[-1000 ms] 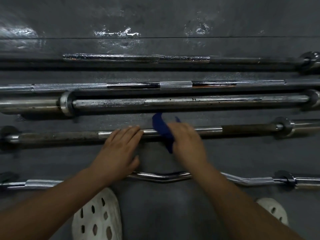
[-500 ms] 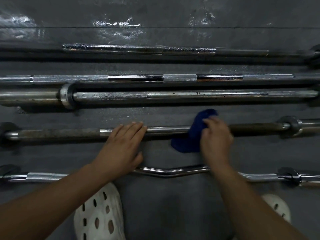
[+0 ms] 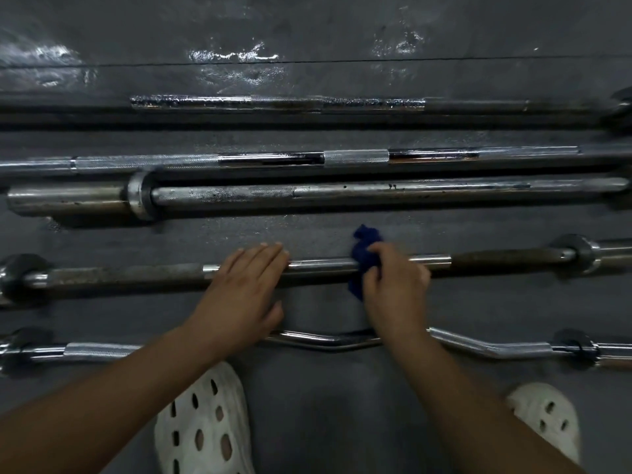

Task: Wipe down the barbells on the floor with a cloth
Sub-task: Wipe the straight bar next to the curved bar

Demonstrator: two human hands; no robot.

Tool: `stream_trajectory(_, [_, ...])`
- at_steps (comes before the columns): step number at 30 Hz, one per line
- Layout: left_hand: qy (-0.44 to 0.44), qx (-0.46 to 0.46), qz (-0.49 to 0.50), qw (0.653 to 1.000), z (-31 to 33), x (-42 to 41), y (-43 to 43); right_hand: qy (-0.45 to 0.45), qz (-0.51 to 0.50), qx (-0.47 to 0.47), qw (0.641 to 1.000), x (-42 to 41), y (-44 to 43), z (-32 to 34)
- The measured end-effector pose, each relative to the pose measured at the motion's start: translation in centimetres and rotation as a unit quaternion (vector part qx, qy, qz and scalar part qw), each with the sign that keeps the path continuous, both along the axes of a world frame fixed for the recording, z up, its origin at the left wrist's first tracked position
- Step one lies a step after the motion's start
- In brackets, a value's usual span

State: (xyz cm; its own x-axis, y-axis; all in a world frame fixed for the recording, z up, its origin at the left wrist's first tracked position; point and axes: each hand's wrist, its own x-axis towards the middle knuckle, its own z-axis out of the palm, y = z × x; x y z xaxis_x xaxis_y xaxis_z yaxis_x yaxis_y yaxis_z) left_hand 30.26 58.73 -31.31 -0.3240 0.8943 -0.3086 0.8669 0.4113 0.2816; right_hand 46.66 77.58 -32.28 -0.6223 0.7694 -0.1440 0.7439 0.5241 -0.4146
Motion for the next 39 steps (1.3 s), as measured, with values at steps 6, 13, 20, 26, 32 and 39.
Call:
stream_trajectory(6, [0.007,-0.011,0.004,1.000,-0.2,-0.6,-0.6,-0.034,-0.030,0.056,0.997,3.7,3.5,-0.1])
stream_trajectory(13, [-0.006,0.001,-0.007,1.000,-0.1,0.0,-0.5,-0.064,0.006,0.069,0.995,6.3,3.6,0.1])
stream_trajectory(20, [-0.007,0.001,-0.010,1.000,-0.1,0.2,-0.5,-0.075,0.112,0.027,0.991,3.2,-0.1,0.1])
stream_trajectory(26, [-0.007,-0.013,-0.007,1.000,-0.7,0.1,-1.2,-0.051,-0.096,0.027,0.994,2.9,0.7,0.7])
stream_trajectory(32, [-0.009,0.010,-0.007,1.000,-0.5,0.4,-0.7,0.171,-0.111,-0.167,0.965,-0.5,0.9,2.8])
stream_trajectory(39, [-0.011,0.017,-0.015,1.000,-0.5,0.8,0.1,-0.080,0.005,0.040,0.996,1.4,-1.2,-0.7])
